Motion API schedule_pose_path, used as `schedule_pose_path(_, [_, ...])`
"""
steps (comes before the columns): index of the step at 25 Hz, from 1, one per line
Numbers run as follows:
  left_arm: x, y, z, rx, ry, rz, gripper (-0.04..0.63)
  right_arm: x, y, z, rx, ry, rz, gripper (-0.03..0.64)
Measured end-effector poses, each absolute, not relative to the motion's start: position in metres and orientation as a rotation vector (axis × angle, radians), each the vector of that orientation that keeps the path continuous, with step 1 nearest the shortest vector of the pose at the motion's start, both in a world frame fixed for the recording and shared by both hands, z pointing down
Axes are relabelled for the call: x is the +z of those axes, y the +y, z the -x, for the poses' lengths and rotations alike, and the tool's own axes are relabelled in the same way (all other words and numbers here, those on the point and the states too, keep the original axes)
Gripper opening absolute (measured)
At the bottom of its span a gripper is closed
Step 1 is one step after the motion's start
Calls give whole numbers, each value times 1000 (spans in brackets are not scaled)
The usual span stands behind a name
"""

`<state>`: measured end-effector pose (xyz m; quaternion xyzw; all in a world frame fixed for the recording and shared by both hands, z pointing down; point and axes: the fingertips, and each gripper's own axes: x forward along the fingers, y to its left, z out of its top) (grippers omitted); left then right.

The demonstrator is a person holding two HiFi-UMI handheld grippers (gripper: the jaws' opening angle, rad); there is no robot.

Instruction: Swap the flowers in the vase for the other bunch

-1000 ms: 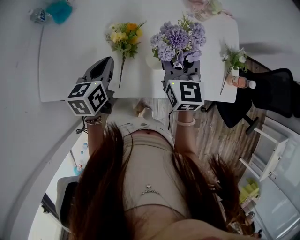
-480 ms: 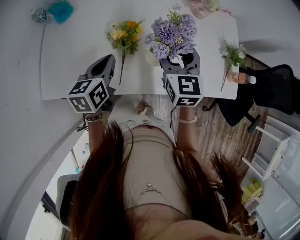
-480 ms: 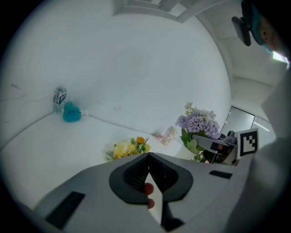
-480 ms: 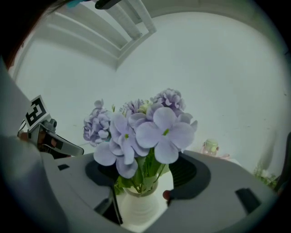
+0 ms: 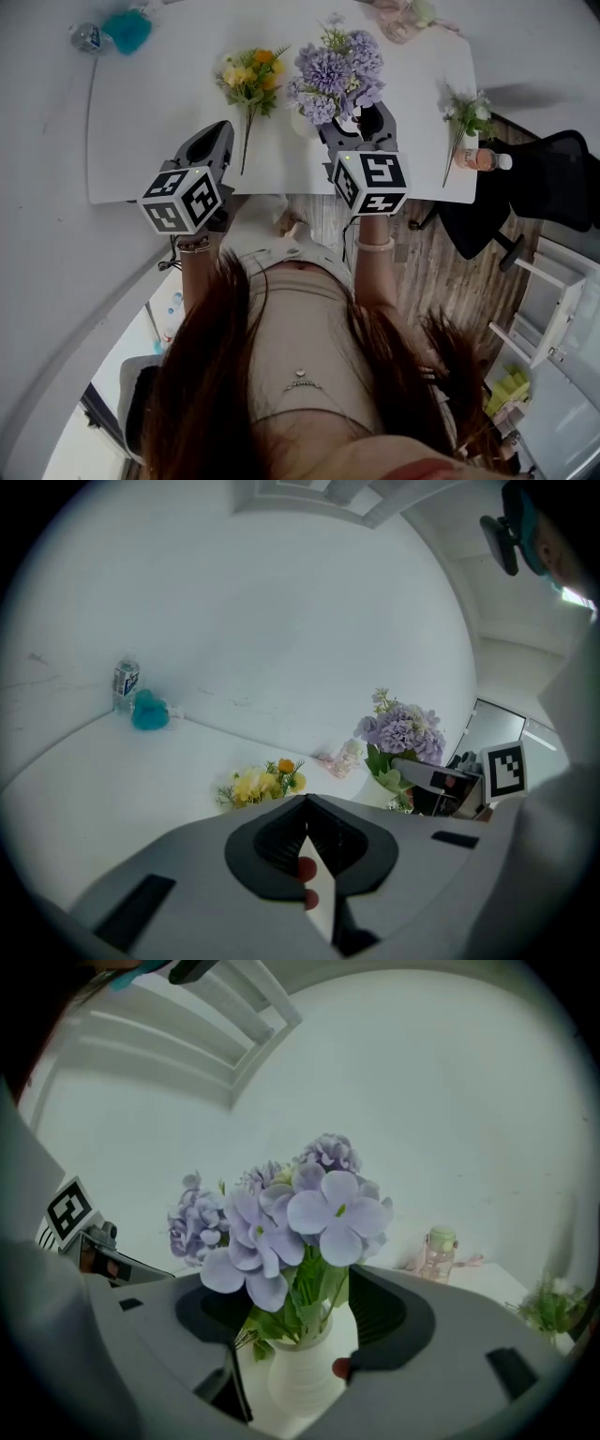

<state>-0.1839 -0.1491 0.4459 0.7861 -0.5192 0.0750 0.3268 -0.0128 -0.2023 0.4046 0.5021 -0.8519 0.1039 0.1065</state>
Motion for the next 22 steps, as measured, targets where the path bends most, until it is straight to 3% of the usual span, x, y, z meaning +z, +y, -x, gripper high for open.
schedule_pose_path(22, [431,-110,167,222,-1385,-2082,3,425,-174,-11,474,-2481,-1478,305])
